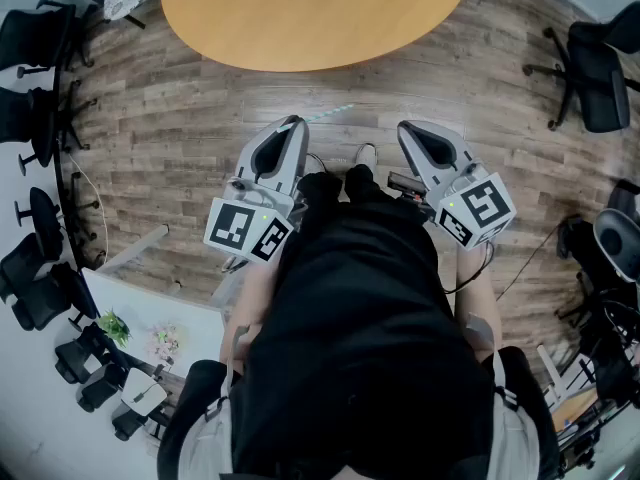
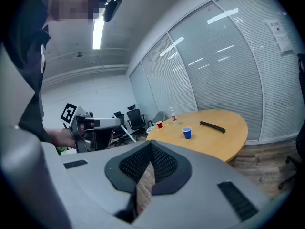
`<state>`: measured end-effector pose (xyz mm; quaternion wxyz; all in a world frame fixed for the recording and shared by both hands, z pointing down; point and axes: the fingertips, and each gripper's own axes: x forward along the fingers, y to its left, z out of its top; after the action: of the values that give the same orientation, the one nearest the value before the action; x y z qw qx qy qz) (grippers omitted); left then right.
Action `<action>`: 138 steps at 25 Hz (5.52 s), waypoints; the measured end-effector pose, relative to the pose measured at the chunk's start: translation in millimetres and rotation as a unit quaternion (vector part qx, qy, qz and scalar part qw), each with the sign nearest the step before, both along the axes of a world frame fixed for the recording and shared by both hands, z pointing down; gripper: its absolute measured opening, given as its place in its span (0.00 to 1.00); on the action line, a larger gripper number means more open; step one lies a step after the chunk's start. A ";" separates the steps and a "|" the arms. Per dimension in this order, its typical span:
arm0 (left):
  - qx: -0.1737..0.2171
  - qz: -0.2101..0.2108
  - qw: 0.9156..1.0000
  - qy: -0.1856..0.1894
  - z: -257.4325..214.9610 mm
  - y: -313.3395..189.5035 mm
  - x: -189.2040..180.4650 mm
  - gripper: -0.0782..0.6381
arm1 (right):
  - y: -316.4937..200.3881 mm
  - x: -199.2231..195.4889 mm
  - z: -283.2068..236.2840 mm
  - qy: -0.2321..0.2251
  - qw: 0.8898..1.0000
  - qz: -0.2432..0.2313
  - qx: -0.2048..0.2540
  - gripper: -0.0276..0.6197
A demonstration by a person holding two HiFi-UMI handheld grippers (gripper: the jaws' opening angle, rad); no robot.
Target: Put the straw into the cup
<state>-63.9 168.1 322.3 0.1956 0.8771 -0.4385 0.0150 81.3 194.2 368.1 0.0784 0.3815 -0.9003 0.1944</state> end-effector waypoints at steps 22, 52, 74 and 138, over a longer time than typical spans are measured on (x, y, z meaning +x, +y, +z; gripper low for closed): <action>0.002 0.002 1.000 -0.009 0.2 6.1 15.4 0.16 | 10.1 22.2 -1.7 -0.046 0.999 0.014 -0.006 0.07; 0.003 0.053 0.999 -0.001 -3.1 -98.2 10.8 0.16 | -76.0 10.0 10.8 0.019 0.996 0.080 -0.036 0.07; 0.001 0.147 0.989 0.018 6.1 -228.6 -33.6 0.16 | -222.4 -93.6 -9.5 0.035 0.994 0.098 -0.026 0.07; -0.074 0.019 0.993 -0.087 122.8 -409.7 3.7 0.16 | -365.2 -18.1 41.2 0.056 0.993 -0.025 -0.099 0.07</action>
<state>-60.2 -241.6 445.2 0.2208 0.8637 -0.4347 0.1277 63.2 -171.0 409.3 0.1707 0.3594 -0.8802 0.2586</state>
